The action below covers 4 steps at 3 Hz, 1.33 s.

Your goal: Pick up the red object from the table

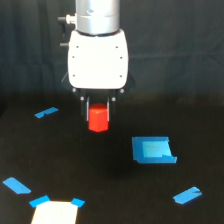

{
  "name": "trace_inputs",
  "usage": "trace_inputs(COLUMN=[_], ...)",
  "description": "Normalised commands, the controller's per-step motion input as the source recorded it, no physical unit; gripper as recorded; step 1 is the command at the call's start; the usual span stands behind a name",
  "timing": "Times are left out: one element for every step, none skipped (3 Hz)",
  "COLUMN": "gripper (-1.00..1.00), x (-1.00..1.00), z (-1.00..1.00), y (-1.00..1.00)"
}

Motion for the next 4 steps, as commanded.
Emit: trace_inputs(gripper=[-1.00, -0.62, -0.87, -1.00], x=[-0.27, -0.47, -0.57, -0.59], z=[0.86, 0.95, 1.00, 1.00], y=[-1.00, -1.00, -1.00, -0.09])
